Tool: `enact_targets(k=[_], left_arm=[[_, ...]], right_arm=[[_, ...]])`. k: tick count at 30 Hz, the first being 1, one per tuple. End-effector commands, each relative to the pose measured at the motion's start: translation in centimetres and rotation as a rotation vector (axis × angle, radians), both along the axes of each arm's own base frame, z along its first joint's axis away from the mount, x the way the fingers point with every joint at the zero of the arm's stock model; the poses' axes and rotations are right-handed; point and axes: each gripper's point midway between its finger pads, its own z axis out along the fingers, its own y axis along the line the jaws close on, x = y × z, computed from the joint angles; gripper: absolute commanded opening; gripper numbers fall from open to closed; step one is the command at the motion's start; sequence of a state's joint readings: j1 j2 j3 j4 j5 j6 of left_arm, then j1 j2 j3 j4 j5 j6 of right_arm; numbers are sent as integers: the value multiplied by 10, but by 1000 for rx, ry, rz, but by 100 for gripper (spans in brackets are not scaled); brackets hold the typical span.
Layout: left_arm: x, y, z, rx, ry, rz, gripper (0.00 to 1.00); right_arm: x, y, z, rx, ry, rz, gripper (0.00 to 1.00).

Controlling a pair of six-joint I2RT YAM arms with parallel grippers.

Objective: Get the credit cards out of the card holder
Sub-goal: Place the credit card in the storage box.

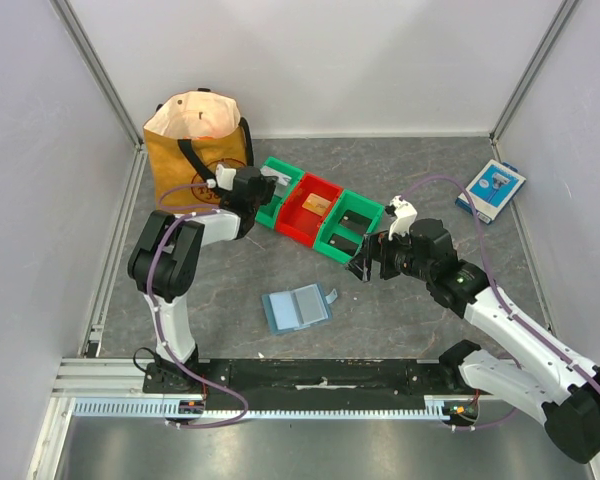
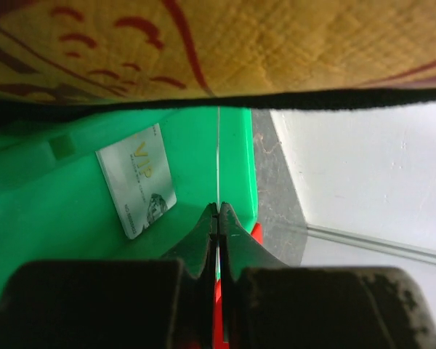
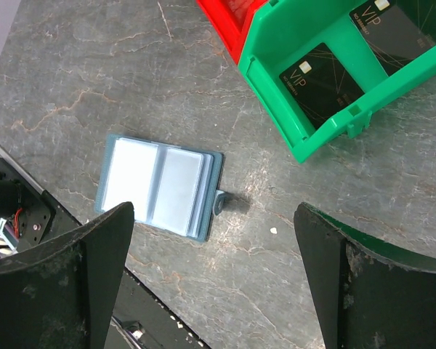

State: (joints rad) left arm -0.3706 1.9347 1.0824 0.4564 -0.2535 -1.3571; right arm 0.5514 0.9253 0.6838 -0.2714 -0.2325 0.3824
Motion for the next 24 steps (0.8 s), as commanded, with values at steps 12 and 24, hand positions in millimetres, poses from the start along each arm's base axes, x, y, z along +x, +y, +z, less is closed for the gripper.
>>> enact_targets(k=[12, 24], left_arm=[[25, 7, -28, 17, 134, 5, 2], [-5, 4, -17, -51, 146, 50, 2]], right_arm=[[5, -3, 17, 4, -61, -5, 98], [3, -2, 16, 9, -50, -2, 98]])
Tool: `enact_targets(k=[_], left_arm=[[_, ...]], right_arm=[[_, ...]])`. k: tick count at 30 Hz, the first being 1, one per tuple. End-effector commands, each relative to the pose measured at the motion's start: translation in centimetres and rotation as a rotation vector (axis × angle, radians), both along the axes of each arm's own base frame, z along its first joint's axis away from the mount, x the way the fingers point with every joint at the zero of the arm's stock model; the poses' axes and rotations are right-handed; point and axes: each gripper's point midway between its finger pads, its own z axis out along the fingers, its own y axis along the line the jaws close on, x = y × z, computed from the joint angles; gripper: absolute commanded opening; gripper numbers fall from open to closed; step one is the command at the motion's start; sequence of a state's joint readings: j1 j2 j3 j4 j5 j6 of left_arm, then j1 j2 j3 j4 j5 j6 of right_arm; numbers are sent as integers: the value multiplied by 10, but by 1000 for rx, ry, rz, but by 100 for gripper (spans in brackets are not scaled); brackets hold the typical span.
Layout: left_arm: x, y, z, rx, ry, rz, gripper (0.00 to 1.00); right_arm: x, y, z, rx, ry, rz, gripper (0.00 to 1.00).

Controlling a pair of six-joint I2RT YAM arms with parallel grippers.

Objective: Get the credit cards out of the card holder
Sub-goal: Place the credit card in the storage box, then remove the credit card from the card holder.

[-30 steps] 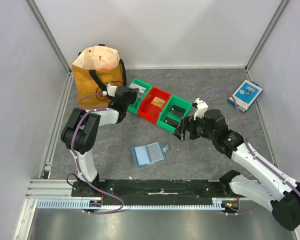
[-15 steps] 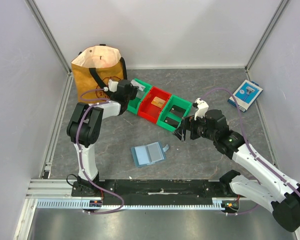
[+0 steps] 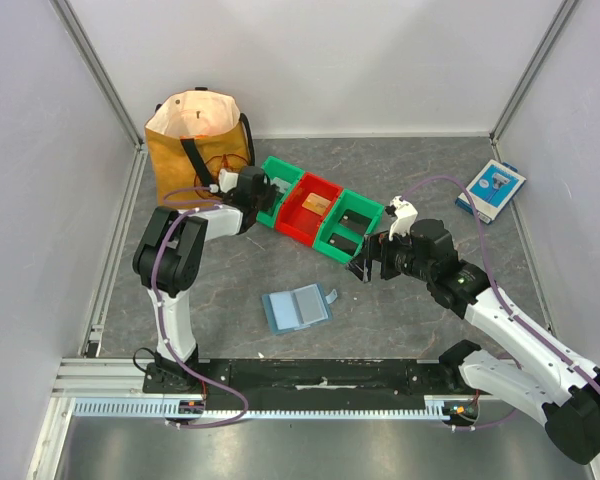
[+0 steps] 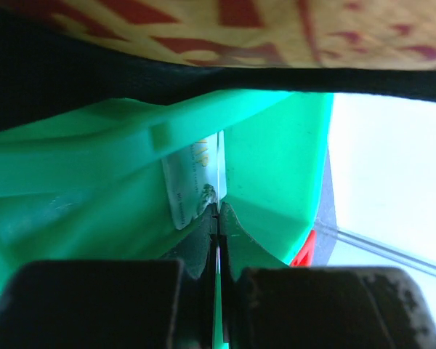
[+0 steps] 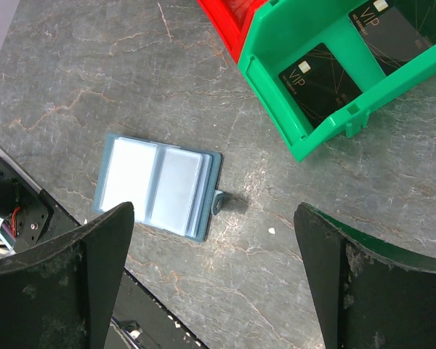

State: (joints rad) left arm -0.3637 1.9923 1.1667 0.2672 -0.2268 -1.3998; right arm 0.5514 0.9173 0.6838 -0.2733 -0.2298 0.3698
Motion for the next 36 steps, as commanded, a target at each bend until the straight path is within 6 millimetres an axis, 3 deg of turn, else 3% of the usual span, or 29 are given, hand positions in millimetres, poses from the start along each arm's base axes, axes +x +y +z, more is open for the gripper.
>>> enact_targets(k=[1, 3, 8, 13, 15, 20, 24, 27, 36], left_arm=[[-3, 5, 18, -56, -13, 55, 2], [-2, 7, 16, -46, -11, 60, 10], [-6, 6, 11, -30, 11, 39, 49], [-24, 15, 24, 16, 18, 28, 75], [-35, 22, 39, 63, 5, 13, 80], [-68, 28, 63, 118, -28, -70, 83], [-106, 22, 73, 164, -44, -185, 81], [-140, 8, 81, 218, -76, -315, 78], [-251, -35, 70, 321, -113, -668, 63]], right_arm=[[3, -1, 15, 15, -38, -6, 98], [3, -1, 12, 12, -34, -6, 98], [1, -3, 8, 9, -23, -10, 98], [-1, -8, 9, -2, -22, -29, 98], [-2, -9, 10, -5, -22, -30, 98], [-4, -7, 4, -7, 2, -17, 98], [-5, 0, 1, 13, 33, 2, 98], [-6, 9, -3, 45, 64, 24, 95], [-10, 46, -17, 54, 120, 59, 82]])
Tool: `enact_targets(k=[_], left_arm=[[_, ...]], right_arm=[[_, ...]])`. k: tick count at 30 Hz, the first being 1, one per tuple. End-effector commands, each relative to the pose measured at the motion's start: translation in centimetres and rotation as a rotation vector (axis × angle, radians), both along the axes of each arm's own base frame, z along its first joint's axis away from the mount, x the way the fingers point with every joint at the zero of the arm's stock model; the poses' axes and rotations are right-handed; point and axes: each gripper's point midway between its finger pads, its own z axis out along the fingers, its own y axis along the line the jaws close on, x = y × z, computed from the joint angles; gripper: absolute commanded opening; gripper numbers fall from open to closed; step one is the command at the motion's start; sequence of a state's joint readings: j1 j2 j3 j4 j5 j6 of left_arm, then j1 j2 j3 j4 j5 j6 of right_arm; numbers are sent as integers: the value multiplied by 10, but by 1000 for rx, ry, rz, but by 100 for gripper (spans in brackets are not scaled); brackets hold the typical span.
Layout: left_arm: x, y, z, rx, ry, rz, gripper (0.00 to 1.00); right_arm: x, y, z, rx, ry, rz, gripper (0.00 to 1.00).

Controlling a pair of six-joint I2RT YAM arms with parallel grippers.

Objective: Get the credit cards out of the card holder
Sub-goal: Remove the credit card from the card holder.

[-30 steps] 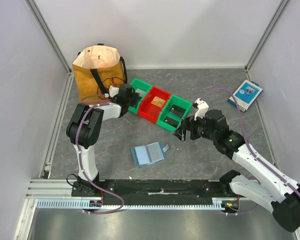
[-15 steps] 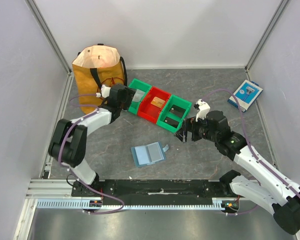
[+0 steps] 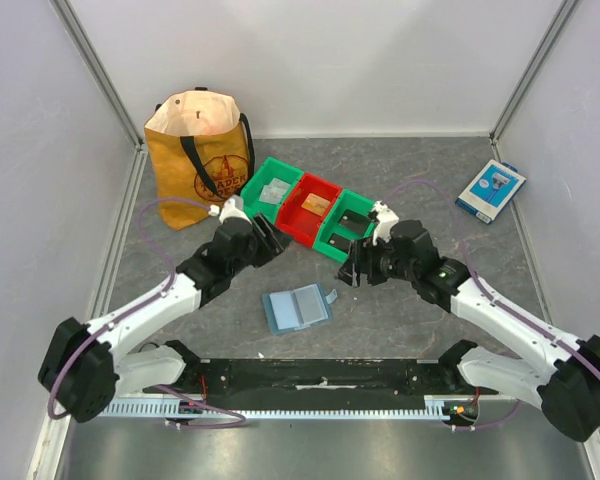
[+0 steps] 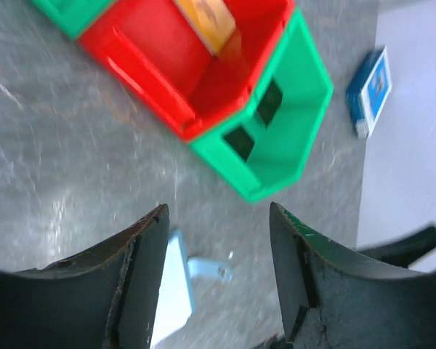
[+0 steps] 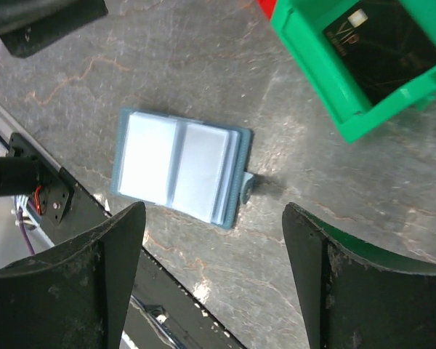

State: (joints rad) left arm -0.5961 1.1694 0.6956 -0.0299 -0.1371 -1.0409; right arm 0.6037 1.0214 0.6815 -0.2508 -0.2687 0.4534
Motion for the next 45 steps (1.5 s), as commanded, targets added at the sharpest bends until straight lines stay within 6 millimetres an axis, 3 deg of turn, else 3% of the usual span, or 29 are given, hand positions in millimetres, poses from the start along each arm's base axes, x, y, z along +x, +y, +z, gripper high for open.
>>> enact_targets(k=[1, 6, 13, 19, 24, 35, 45], left_arm=[[-50, -16, -19, 102, 17, -212, 62], [-86, -31, -47, 140, 69, -328, 54], [-108, -22, -92, 213, 158, -362, 41], [-123, -12, -118, 234, 222, -369, 28], [-135, -1, -138, 250, 276, -360, 17], [-141, 5, -148, 261, 304, -353, 12], [-142, 6, -148, 259, 301, -355, 12]], right_arm=[[0, 28, 3, 28, -6, 19, 82], [-7, 59, -15, -26, 26, 29, 79], [-14, 83, -45, -57, 90, 31, 65], [-12, 92, -69, -112, 116, 37, 48], [-11, 94, -86, -148, 137, 40, 45], [-15, 101, -90, -150, 141, 78, 32], [-21, 107, -72, -122, 132, 118, 27]])
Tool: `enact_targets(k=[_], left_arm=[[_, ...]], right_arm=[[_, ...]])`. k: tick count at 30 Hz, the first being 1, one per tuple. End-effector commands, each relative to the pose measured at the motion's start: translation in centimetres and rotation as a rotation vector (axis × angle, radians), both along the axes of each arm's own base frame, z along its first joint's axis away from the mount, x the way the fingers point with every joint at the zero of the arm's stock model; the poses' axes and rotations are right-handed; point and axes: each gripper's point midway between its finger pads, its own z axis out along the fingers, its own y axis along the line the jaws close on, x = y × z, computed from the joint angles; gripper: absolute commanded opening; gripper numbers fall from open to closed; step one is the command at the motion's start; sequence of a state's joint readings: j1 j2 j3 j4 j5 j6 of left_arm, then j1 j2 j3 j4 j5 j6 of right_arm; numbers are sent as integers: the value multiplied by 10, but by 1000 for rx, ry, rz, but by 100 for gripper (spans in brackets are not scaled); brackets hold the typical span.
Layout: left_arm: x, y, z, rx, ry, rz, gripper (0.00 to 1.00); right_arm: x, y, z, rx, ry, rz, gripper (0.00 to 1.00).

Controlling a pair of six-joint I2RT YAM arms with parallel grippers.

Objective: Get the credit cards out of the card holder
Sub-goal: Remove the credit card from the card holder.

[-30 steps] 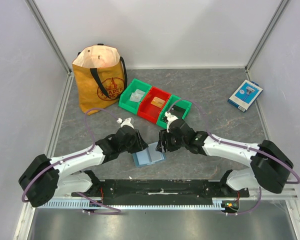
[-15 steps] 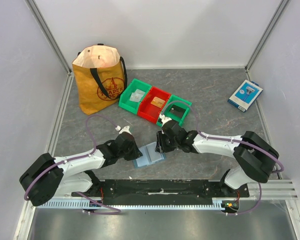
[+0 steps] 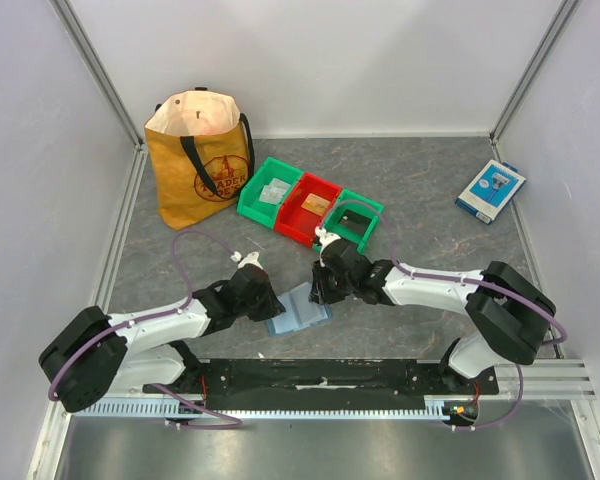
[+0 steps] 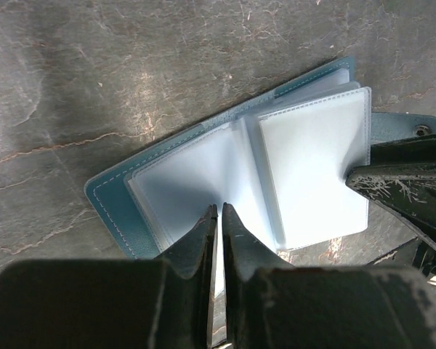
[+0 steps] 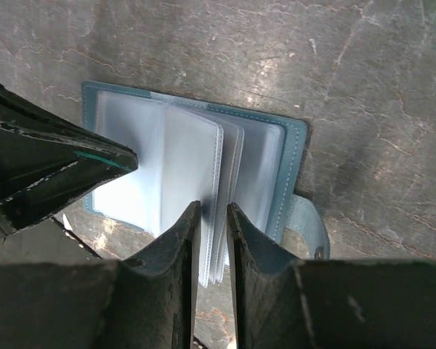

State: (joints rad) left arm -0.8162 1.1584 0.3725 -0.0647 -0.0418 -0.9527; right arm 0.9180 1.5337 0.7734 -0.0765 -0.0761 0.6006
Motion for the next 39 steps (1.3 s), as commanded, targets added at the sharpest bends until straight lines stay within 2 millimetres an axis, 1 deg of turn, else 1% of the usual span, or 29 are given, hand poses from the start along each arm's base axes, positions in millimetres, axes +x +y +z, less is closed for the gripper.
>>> enact_targets(k=[1, 6, 9, 11, 13, 17, 21, 23, 28, 33, 39], left_arm=[[-10, 7, -11, 27, 33, -7, 12], [-10, 6, -9, 23, 31, -10, 12], [-10, 7, -8, 19, 28, -7, 12], [-10, 6, -7, 15, 25, -8, 11], [-10, 7, -7, 15, 26, -6, 11], [-11, 7, -7, 12, 28, -7, 11], [-11, 8, -7, 13, 27, -3, 11], [-12, 8, -8, 12, 28, -4, 11], [-13, 8, -8, 15, 32, -5, 12], [-12, 8, -8, 15, 30, -2, 11], [-12, 8, -9, 16, 31, -4, 12]], right_arm=[[2, 22, 36, 86, -51, 53, 27], [-1, 29, 54, 114, -67, 77, 29], [-4, 32, 61, 127, -68, 94, 34], [-5, 33, 61, 125, -69, 99, 36], [-6, 34, 59, 121, -67, 105, 37], [-4, 30, 51, 86, -71, 85, 43], [9, 14, 36, -6, -99, 0, 48], [12, 10, 29, -38, -104, -13, 50], [11, 15, 17, -63, -82, 11, 53], [10, 21, 17, -62, -81, 27, 53], [9, 25, 24, -42, -86, 41, 53]])
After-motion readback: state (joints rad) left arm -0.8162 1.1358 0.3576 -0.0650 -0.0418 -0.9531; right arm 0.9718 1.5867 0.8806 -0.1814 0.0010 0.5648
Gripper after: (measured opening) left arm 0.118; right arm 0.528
